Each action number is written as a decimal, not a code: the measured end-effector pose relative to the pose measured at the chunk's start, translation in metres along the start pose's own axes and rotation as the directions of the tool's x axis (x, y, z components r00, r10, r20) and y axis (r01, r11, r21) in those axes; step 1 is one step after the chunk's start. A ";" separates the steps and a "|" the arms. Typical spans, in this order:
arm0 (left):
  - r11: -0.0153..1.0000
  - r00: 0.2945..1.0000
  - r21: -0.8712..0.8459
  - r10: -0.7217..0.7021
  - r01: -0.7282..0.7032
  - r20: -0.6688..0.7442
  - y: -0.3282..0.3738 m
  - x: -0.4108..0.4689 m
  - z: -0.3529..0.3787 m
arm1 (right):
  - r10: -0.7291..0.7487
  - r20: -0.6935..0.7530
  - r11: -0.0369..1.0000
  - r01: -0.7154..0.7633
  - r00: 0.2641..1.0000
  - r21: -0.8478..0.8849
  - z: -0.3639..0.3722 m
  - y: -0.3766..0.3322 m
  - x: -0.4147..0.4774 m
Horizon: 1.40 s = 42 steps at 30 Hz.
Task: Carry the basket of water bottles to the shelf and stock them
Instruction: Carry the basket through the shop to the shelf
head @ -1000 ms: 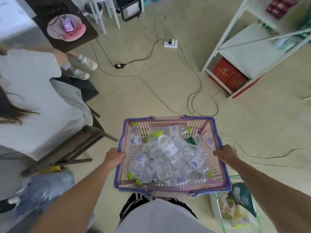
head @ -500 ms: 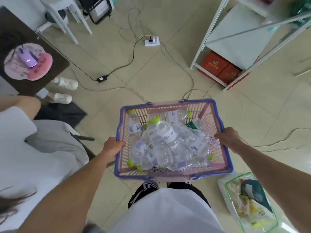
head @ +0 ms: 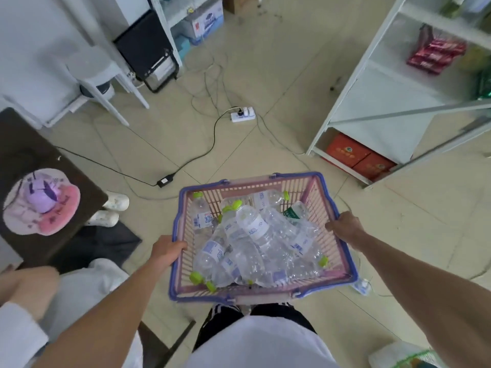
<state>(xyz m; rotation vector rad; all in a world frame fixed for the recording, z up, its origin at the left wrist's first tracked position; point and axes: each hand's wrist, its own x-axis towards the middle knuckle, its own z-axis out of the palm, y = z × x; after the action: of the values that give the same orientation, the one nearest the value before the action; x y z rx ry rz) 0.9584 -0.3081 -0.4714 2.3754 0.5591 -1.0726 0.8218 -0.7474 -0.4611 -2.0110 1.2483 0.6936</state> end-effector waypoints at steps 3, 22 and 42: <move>1.000 1.000 0.016 0.020 -0.020 -0.010 0.049 0.027 -0.026 | -0.003 -0.031 1.000 0.004 1.000 0.016 -0.023 -0.047 0.031; 0.987 0.991 0.097 0.131 -0.129 -0.021 0.385 0.210 -0.150 | 0.099 -0.100 0.972 -0.075 0.990 0.223 -0.150 -0.266 0.222; 0.982 0.988 0.114 0.150 -0.152 0.030 0.710 0.363 -0.191 | 0.191 -0.131 0.954 -0.152 0.973 0.259 -0.330 -0.455 0.441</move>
<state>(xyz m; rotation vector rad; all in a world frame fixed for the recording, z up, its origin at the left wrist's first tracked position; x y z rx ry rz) 1.6728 -0.7110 -0.4642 2.4586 0.3105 -1.0870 1.4443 -1.0979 -0.4534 -1.7922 1.5358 0.4409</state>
